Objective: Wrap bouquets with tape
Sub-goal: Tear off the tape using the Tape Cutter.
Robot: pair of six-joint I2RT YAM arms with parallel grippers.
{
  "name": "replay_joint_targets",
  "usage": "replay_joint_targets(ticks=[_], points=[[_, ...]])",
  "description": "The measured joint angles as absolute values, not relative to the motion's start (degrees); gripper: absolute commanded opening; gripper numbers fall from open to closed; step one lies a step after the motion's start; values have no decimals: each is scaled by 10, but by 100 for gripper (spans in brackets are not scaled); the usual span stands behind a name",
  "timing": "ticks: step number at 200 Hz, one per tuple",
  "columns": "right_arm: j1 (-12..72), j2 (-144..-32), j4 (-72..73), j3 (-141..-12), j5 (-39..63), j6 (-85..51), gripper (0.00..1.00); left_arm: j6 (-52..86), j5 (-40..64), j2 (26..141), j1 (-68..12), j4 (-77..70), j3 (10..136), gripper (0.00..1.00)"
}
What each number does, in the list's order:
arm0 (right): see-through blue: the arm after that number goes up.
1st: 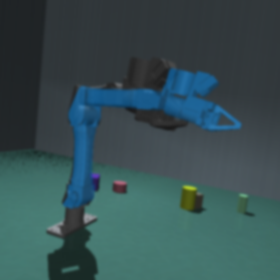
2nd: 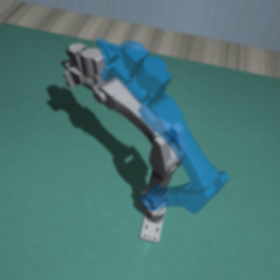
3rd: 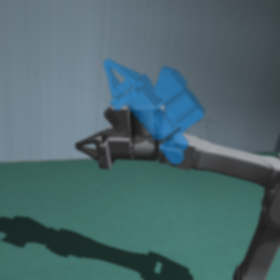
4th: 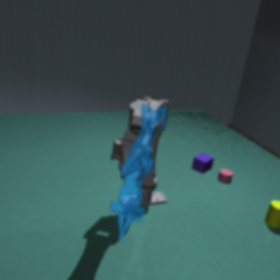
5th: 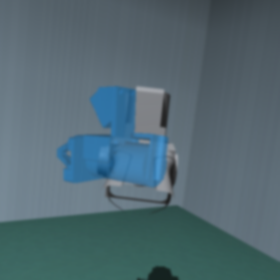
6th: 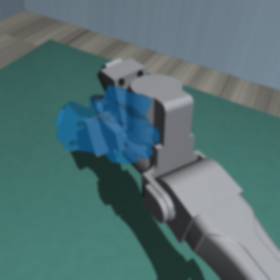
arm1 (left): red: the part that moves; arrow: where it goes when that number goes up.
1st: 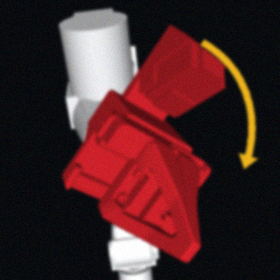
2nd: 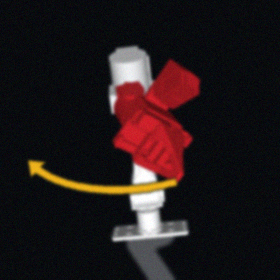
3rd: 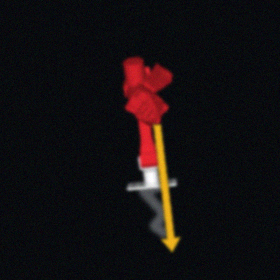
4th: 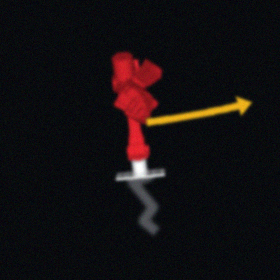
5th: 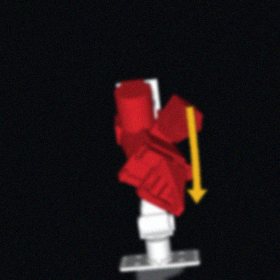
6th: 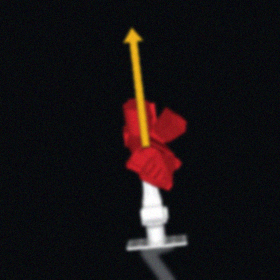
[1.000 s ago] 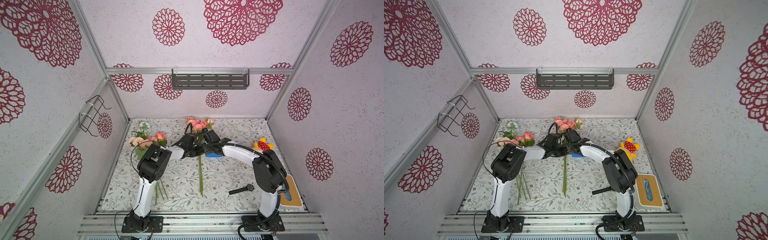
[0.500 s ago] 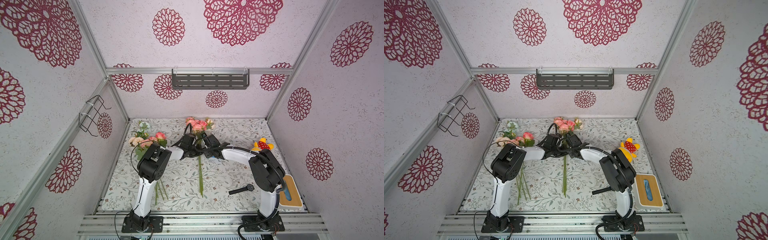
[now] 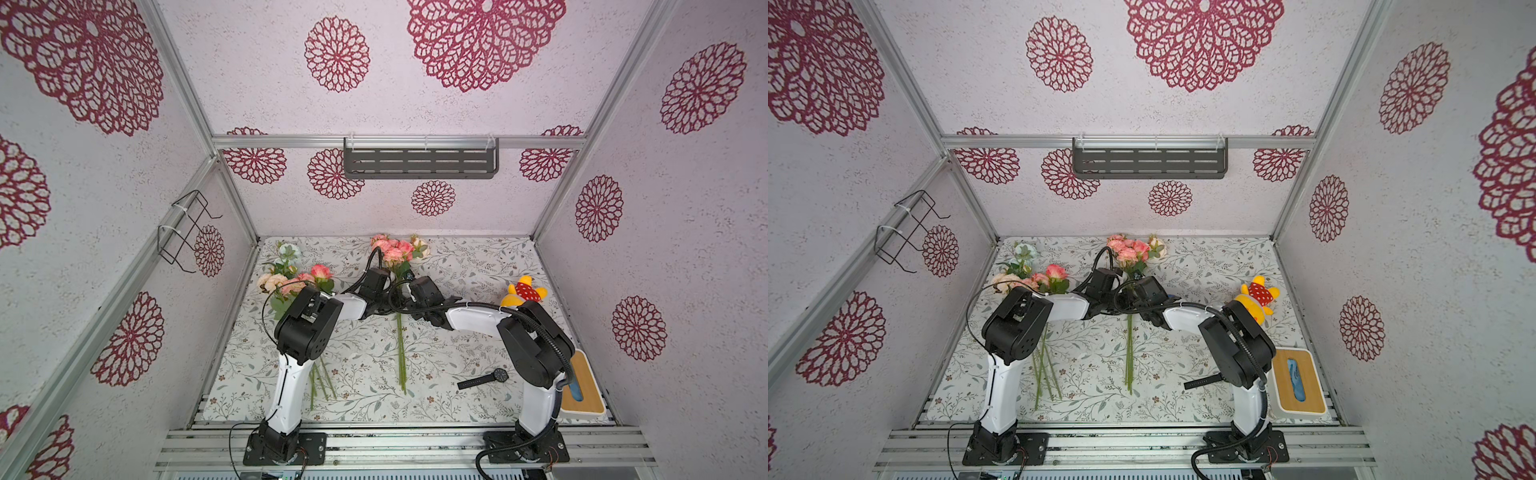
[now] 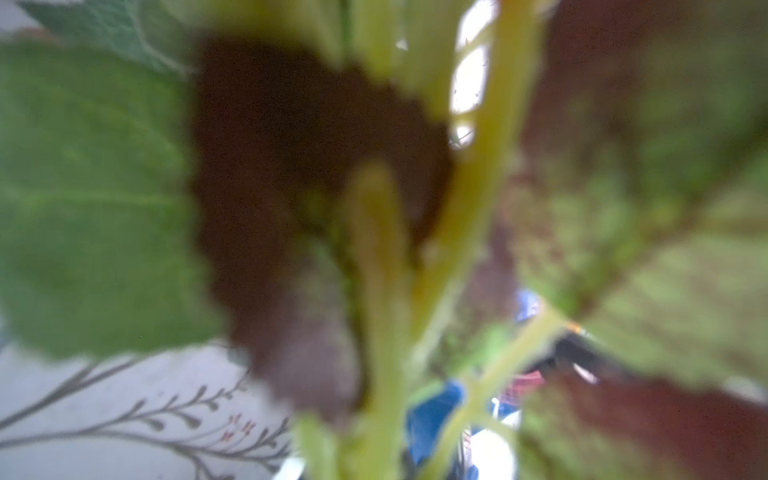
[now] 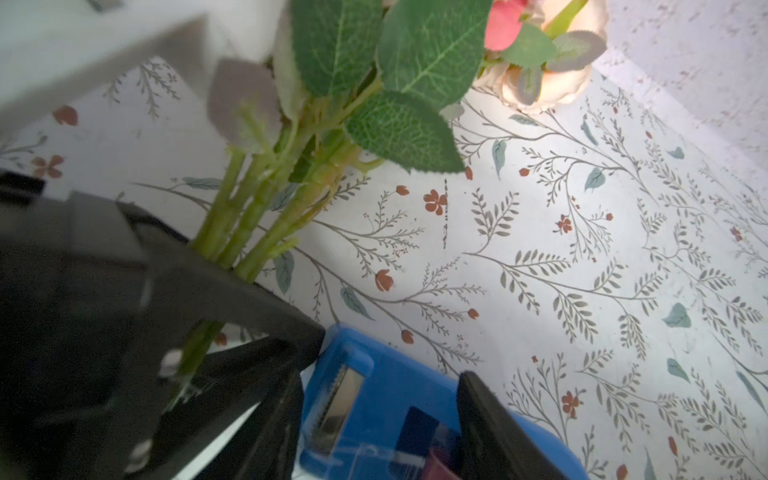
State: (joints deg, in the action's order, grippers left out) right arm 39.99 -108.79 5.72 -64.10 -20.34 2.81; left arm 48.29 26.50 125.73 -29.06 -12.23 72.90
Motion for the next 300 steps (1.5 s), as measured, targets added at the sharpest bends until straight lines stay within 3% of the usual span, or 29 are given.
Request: replay_joint_targets(ticks=[112,186,300], points=[[442,-1074,170,-571,-296,139,62,539,317,1273,-277,-247,681,0],[395,-1066,46,-645,-203,85,62,543,326,1275,-270,-259,681,0],[419,-1089,-37,-692,-220,61,62,545,330,1278,-269,-263,681,0]])
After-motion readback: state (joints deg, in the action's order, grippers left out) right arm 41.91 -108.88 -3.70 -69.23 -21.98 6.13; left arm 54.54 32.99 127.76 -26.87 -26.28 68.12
